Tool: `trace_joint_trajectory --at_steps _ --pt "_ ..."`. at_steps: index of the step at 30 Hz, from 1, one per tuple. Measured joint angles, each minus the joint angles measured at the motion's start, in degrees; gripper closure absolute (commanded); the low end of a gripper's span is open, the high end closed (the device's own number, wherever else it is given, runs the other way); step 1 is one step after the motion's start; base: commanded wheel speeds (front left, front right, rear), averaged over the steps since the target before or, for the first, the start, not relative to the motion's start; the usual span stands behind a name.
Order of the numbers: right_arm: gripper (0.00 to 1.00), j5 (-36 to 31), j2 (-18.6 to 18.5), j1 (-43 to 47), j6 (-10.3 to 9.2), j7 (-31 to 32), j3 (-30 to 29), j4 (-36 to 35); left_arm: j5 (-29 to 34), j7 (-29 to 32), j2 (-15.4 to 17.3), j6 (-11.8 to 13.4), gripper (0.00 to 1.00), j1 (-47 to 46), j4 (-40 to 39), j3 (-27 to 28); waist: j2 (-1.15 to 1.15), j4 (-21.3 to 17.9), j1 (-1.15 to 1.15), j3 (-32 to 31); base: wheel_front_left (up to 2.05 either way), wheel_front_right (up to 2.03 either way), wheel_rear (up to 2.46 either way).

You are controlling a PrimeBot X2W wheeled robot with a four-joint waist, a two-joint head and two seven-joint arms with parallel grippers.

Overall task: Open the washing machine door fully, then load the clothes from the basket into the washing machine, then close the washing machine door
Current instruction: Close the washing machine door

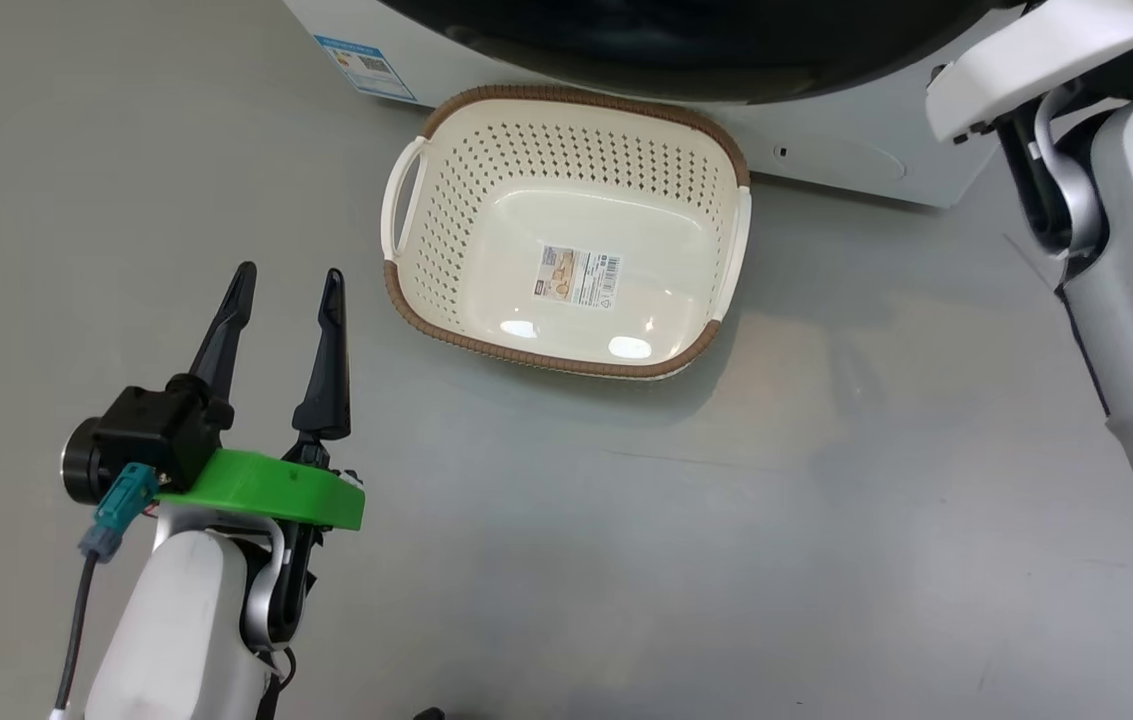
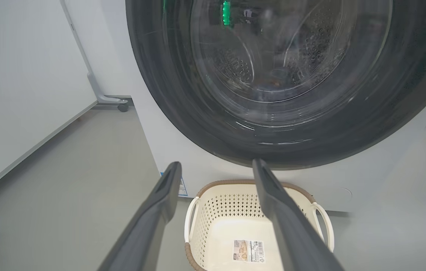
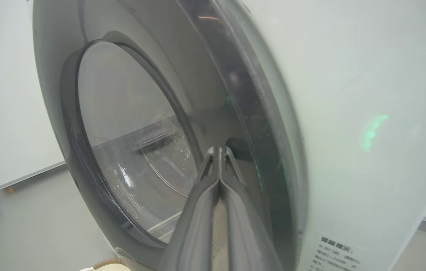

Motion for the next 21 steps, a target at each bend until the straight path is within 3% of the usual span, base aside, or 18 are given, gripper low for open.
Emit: trace_joint_trajectory --at_steps 15,21 --pt "1.0 -0.49 1.15 -4.31 -0.29 -1.96 0.1 4.28 -2.47 -0.01 -0.12 -0.01 0.0 -2.16 -0.18 -1.65 0.0 1.36 0.0 4.24 0.0 0.0 0.0" --pt "1.0 -0.36 1.24 -3.82 0.67 -3.2 0.36 6.17 -2.46 -0.01 -0.14 -0.01 0.0 -2.28 0.65 -1.15 0.0 0.96 0.0 3.35 0.0 0.0 0.0"
